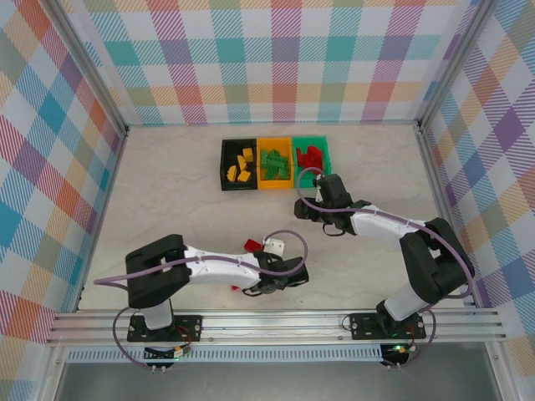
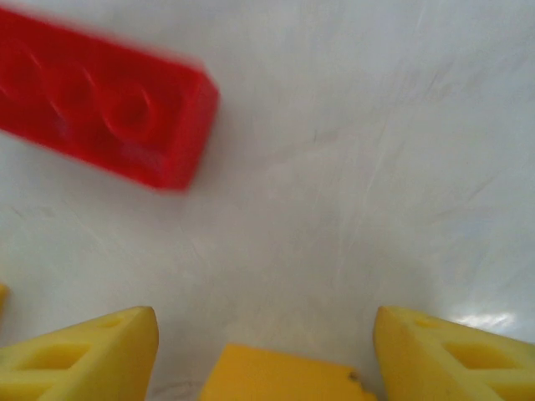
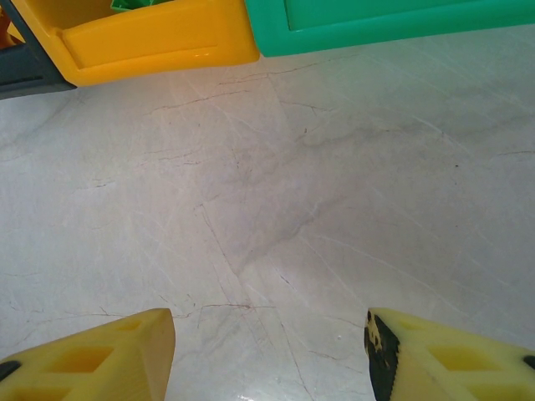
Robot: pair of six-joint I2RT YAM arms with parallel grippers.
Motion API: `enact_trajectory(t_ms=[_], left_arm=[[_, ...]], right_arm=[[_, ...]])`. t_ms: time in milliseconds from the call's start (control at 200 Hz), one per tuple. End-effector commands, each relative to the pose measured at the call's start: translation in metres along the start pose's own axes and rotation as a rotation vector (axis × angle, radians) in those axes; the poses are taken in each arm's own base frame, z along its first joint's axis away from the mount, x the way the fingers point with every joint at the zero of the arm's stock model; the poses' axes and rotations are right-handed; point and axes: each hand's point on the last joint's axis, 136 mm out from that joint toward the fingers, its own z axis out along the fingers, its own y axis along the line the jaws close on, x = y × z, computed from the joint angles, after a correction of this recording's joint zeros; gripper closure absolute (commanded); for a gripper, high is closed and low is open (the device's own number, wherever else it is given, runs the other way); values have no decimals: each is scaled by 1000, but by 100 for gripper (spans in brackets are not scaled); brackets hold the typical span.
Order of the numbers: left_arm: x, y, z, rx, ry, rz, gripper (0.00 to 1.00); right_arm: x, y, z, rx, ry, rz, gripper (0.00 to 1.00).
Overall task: Sort the legos into containers by color
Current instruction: Pick up the lego from the middle-left of the table.
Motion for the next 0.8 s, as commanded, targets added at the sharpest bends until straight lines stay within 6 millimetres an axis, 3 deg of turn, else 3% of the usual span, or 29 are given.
enact_trajectory(t_ms=[0,140,245,420,555,660,795], left_arm=[[27,8,0,-25,104,19,34],[16,14,-17,-75,38,59,34],[15,17,-15,-113,36,78,35],[16,14,-11,-111,37,71,46],[13,15,-14,-106,23,59,63],[4,15,-23,-95,-4,47,84],[-14,17,-40,-95,-64,33,87]], right_arm=[[-2,6,-1,-21,-9,3,38],[-2,7,0,-31,-8,6,38],[-2,7,0,-30,-7,6,38],[-3,6,-2,-25,-12,3,38],[-3,6,-3,-22,-16,1,38],[-2,6,-2,-22,-11,2,38],[-3,6,-3,-22,-14,3,38]])
